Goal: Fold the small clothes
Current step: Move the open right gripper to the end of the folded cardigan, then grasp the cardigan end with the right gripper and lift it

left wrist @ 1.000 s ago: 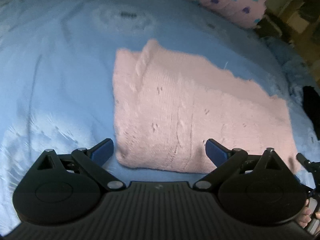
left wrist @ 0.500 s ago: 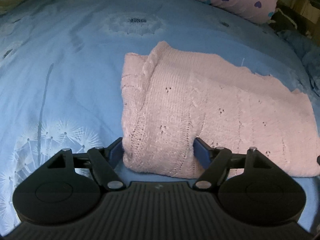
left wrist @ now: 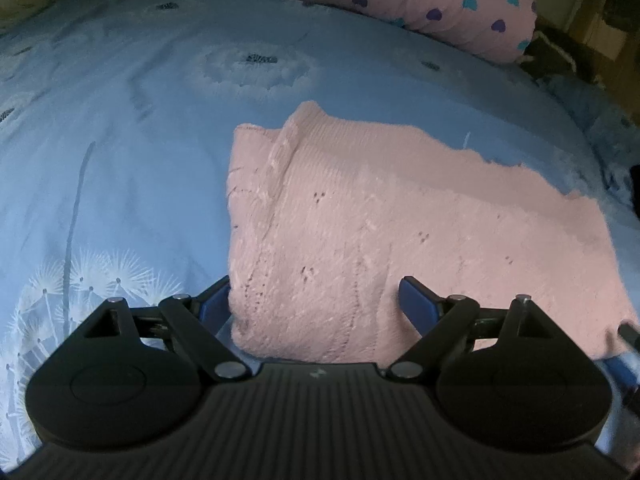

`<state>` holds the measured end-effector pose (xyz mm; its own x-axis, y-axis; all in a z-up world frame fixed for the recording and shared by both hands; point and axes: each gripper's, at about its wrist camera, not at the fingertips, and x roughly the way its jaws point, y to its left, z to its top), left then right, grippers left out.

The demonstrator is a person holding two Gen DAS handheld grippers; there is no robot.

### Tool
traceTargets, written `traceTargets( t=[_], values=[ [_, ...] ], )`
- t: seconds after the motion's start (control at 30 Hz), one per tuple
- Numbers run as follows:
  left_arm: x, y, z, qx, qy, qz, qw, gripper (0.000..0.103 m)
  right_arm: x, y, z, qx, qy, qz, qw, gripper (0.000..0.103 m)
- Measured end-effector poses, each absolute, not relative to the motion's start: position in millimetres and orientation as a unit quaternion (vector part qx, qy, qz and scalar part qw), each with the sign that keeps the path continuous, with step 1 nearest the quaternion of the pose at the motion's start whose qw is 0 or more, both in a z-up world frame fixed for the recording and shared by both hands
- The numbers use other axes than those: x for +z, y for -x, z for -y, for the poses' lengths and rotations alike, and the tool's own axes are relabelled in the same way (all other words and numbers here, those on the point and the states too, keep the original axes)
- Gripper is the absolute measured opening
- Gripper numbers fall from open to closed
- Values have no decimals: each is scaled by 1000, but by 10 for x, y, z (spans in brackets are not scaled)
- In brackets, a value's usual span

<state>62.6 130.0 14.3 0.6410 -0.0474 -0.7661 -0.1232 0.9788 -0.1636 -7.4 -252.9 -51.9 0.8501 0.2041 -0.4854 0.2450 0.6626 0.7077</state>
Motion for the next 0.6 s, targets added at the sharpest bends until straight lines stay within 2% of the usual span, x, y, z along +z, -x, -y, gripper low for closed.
traceTargets(
  t=[0.3,0.4,0.6],
  values=[
    [32,-696,-1391,16,118,-437,892,90,-617,-357,2449,-57,-416,-225,879,62],
    [26,-708,-1402,16,117,-438,891,90,-651,-451,2479,-62,-436,-201,875,67],
    [18,-716,-1404,15,112,-439,891,90,-693,-560,2451,-60,-439,-176,879,68]
  ],
)
